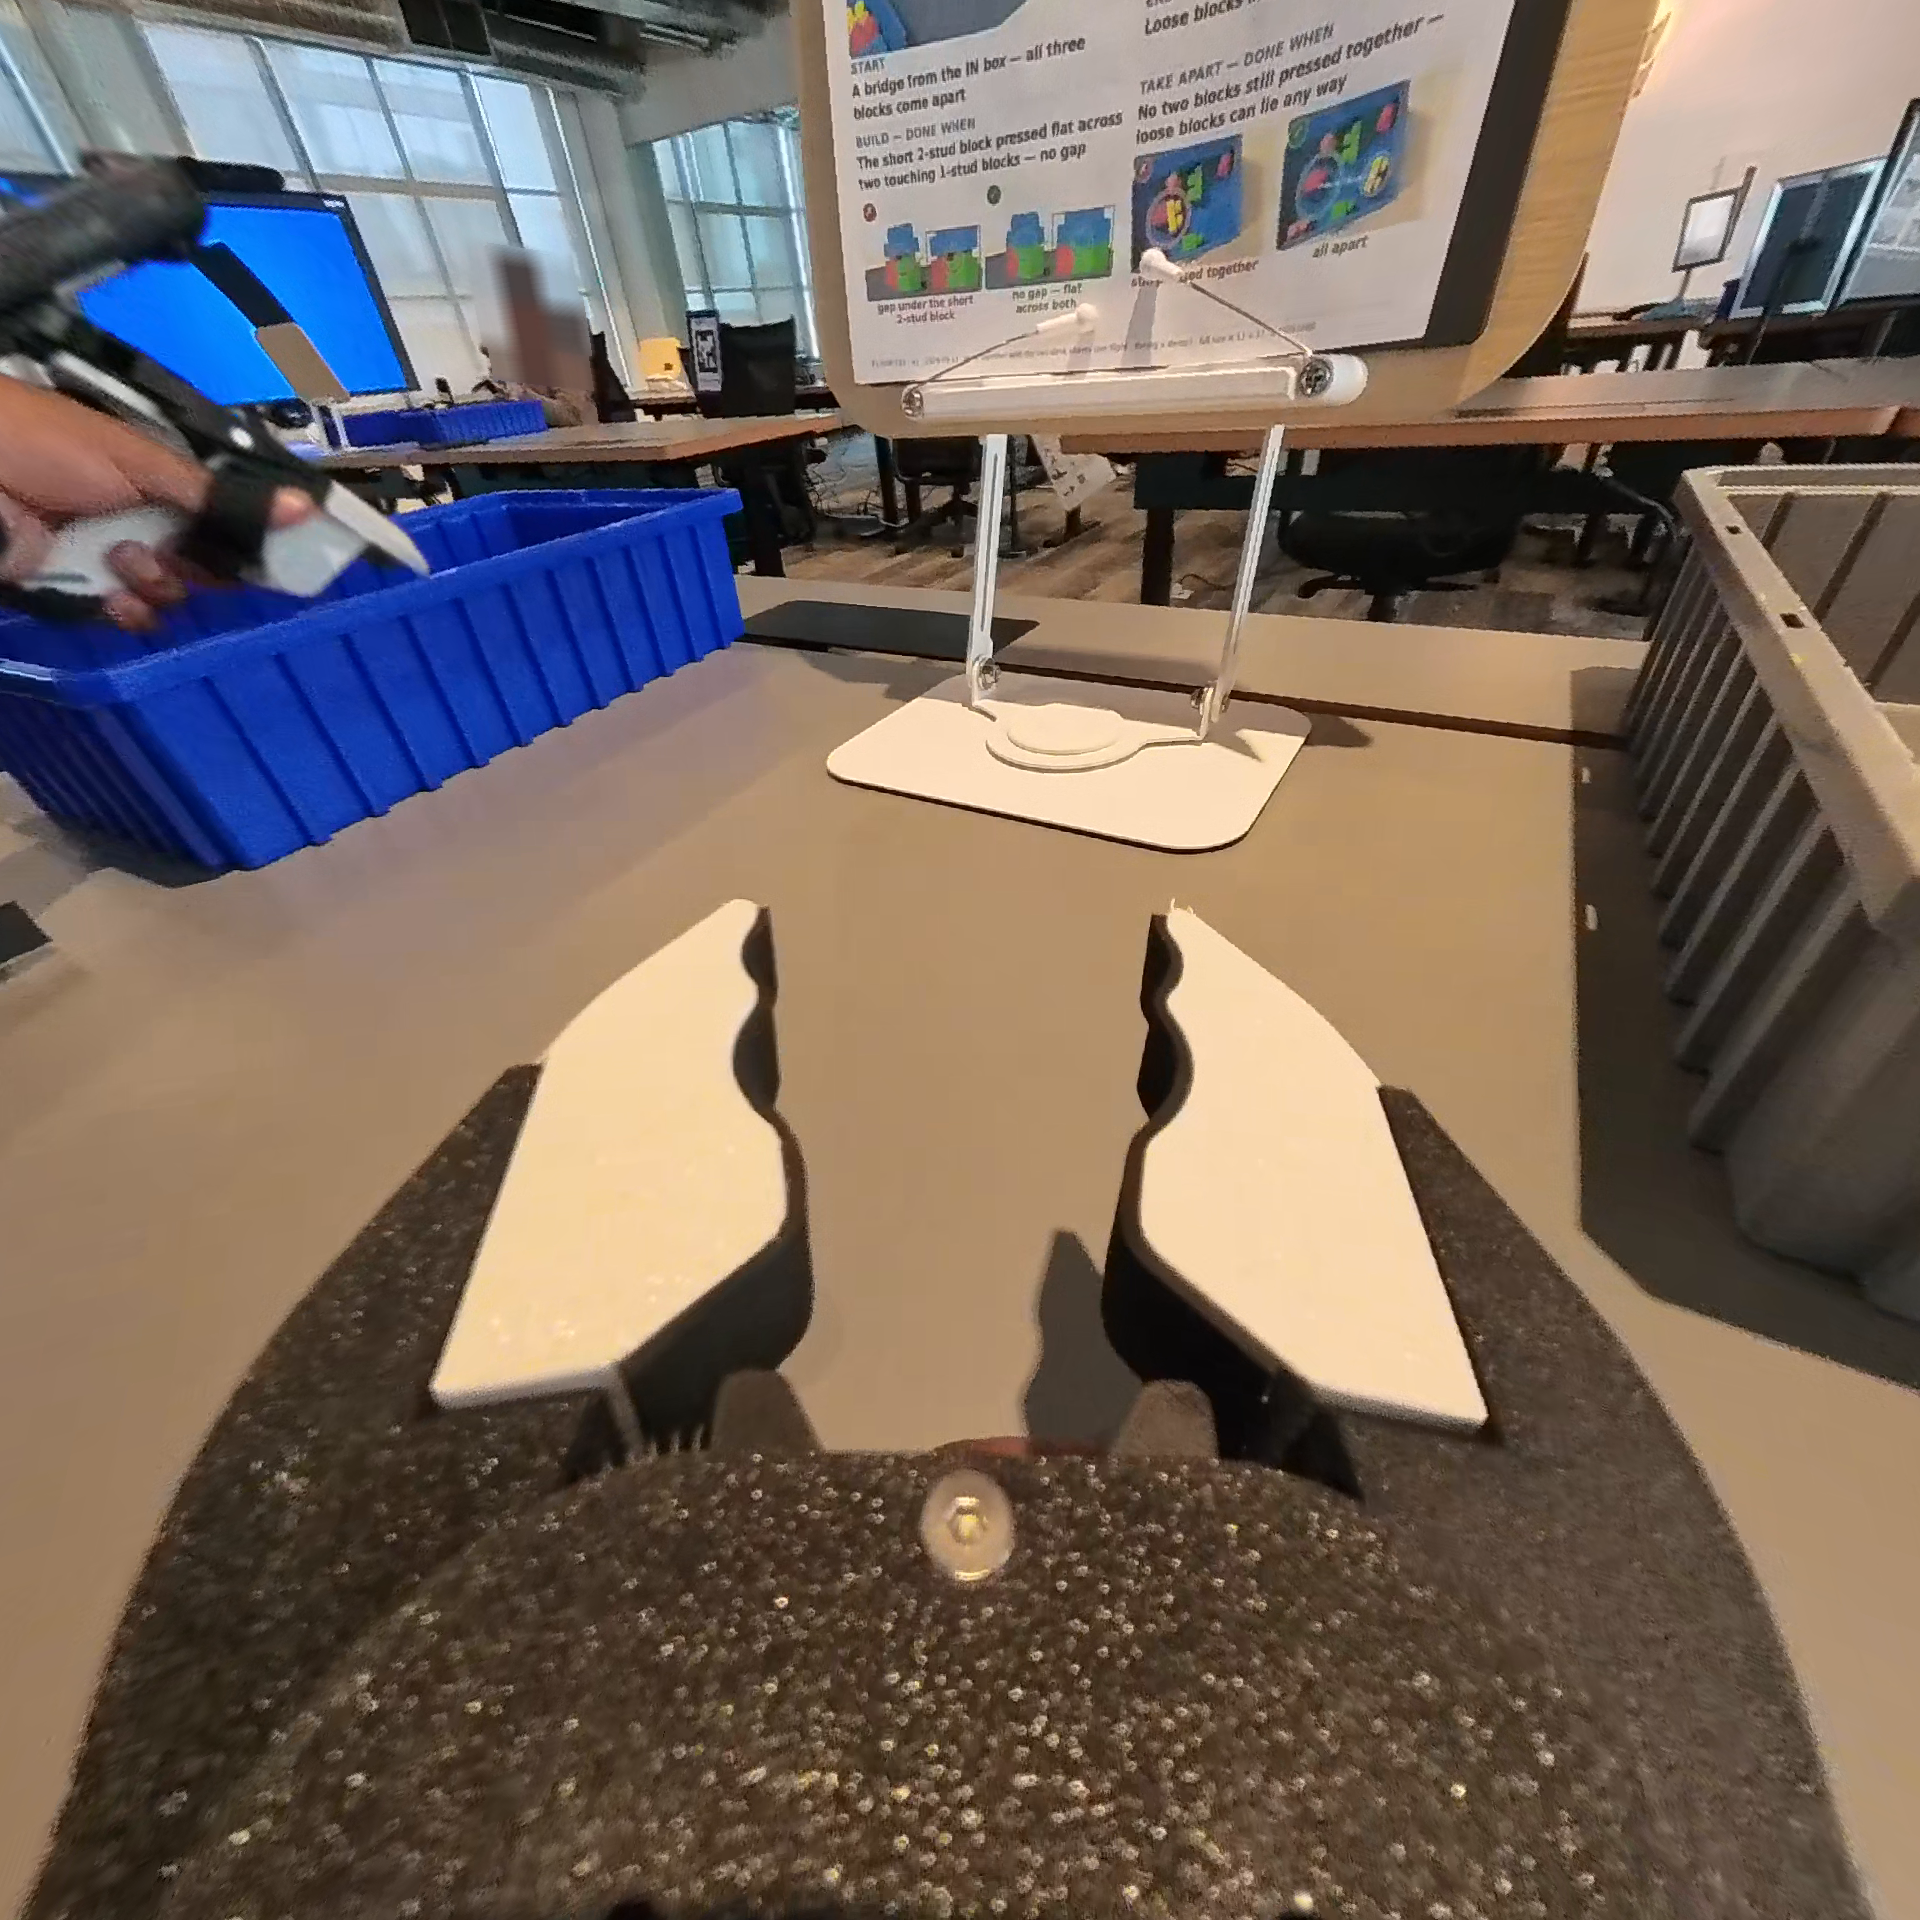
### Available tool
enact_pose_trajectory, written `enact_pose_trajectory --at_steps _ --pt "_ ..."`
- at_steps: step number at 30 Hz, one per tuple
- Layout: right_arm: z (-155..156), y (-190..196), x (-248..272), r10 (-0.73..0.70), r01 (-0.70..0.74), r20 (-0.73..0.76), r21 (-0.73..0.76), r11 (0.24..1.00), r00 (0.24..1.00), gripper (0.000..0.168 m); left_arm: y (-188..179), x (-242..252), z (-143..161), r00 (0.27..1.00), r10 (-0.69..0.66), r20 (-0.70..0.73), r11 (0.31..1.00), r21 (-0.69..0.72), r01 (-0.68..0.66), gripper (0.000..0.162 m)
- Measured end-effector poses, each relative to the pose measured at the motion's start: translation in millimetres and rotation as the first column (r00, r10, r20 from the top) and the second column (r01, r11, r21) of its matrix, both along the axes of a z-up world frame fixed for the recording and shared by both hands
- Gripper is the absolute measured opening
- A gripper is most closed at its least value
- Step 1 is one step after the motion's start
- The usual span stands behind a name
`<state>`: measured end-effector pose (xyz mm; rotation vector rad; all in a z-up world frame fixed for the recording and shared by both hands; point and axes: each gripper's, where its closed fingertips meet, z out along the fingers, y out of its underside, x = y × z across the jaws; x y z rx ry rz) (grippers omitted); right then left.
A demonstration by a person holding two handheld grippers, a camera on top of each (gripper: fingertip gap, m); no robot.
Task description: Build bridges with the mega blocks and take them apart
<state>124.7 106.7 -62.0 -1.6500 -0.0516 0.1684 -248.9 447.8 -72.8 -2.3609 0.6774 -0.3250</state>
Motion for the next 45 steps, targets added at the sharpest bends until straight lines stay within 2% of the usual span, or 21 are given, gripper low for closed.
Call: enact_pose_trajectory --at_steps 2,7,12,13,18,24,26,30,31,34,38,39,41,42,44,45 --pt "-1 1 2 -0.006 0.006 -0.005 -0.003 1.0 1.0 0.068 6 -15 -16 0.997 0.024 -0.077 0.999 -0.035 -0.027 0.061" --pt "0 1 10 -0.031 0.032 -0.025 0.006 0.999 0.999 0.065 -6 -47 -33 0.95 -0.031 -0.311 0.996 -0.094 0.001 0.064" --pt "1 -1 11 -0.046 0.046 -0.004 0.017 0.999 0.999 0.064 -5 -46 -59 0.926 -0.133 -0.354 0.973 -0.226 0.053 0.064" --pt "1 -1 12 -0.05 0.05 0.001 0.02 0.999 0.999 0.063 -2 -48 -65 0.921 -0.133 -0.367 0.97 -0.24 0.044 0.06" --pt "3 -3 14 -0.06 0.06 0.007 0.033 0.998 0.998 0.061 9 -44 -64 0.94 -0.078 -0.333 0.982 -0.188 0.015 0.065" --pt "-2 1 11 -0.054 0.053 0.038 0.013 0.999 0.998 0.059 15 -31 -25 0.92 -0.081 -0.383 0.995 -0.081 0.054 0.07" --pt "-2 1 10 -0.05 0.05 0.042 0.011 0.999 0.998 0.059 17 -11 -19 0.943 -0.118 -0.311 0.992 -0.067 0.102 0.071" --pt "-2 1 9 -0.04 0.04 0.038 0.01 0.999 0.998 0.059 23 17 -30 0.968 -0.142 -0.207 0.988 -0.097 0.124 0.073" --pt "-2 1 9 -0.039 0.038 0.038 0.013 0.999 0.999 0.059 25 20 -34 0.973 -0.135 -0.186 0.988 -0.101 0.118 0.064" --pt "-1 0 9 -0.035 0.035 0.031 0.017 0.999 0.999 0.059 14 17 -60 0.969 -0.14 -0.201 0.974 -0.206 0.098 0.061" --pt "-2 1 8 -0.031 0.03 0.032 0.01 0.999 0.999 0.058 8 21 -63 0.986 -0.146 -0.083 0.966 -0.226 0.124 0.06" --pt "-3 1 7 -0.027 0.027 0.036 0.007 1.0 0.999 0.059 9 18 -63 0.986 -0.138 -0.09 0.968 -0.223 0.116 0.054" --pt "-3 1 6 -0.026 0.025 0.043 0.007 1.0 0.999 0.058 15 2 -62 0.979 -0.09 -0.18 0.978 -0.203 0.053 0.016" --pt "-2 1 6 -0.027 0.026 0.042 0.01 1.0 0.999 0.058 12 1 -61 0.98 -0.101 -0.173 0.972 -0.228 0.06 0.0" --pt "-1 0 8 -0.031 0.031 0.031 0.015 0.999 0.999 0.058 6 17 -50 0.988 -0.144 -0.049 0.966 -0.224 0.13 0.0" --pt "-1 0 9 -0.033 0.032 0.026 0.016 0.999 0.999 0.058 7 15 -46 0.989 -0.134 -0.064 0.971 -0.207 0.118 0.0"
